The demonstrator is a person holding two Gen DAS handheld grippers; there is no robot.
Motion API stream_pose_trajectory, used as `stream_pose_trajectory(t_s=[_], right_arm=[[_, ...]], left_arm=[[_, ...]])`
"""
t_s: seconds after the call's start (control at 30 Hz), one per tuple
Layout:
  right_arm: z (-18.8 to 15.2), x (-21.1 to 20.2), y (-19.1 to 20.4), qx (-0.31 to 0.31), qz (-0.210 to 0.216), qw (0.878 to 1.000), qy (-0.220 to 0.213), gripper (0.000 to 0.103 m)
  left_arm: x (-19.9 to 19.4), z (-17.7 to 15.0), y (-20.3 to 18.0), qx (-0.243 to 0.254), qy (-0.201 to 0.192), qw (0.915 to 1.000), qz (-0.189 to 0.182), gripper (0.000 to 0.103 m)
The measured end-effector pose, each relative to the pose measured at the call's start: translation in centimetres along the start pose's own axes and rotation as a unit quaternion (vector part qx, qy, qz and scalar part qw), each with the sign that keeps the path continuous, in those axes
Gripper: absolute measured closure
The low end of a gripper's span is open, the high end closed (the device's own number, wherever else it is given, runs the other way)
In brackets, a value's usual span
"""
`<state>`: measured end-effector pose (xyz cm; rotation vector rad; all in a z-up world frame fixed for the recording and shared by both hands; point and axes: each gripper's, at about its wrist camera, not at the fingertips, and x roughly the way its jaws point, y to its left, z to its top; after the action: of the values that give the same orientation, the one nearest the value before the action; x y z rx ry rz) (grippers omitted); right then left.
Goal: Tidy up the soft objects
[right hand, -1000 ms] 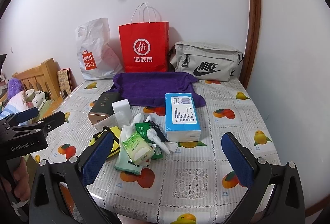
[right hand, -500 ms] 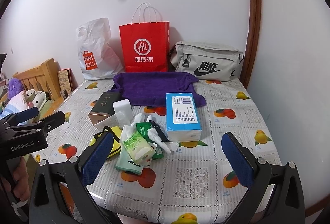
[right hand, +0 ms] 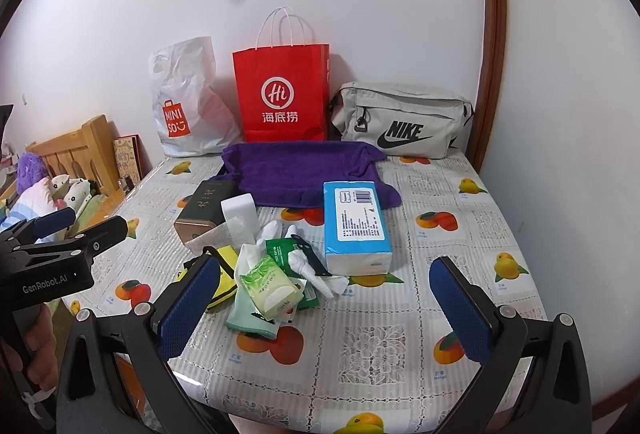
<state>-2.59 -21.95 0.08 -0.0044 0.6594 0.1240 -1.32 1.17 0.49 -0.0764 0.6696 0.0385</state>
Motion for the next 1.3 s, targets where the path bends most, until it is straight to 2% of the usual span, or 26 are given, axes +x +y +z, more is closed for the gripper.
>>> stream_pose_trajectory(t_s=[0.93, 1.2, 1.3], right_arm=[[-0.3, 0.5, 0.1, -0.003, 0.008, 1.000, -0.004, 0.000], [-0.2, 2.1, -0.5, 0.007, 0.024, 1.000, 0.001, 0.000], [-0.6, 3.5, -0.9, 0.016, 0.029, 0.999, 0.012, 0.000]], left_arm=[[-0.2, 0.0, -0.1, 0.001, 0.001, 1.0000, 0.000, 0.000], [2.2, 0.2, -0.1, 0.004, 0.021, 0.9997, -0.014, 0.002], [3.7, -0.1, 0.3, 0.000, 0.028, 0.9996, -0.003, 0.002]])
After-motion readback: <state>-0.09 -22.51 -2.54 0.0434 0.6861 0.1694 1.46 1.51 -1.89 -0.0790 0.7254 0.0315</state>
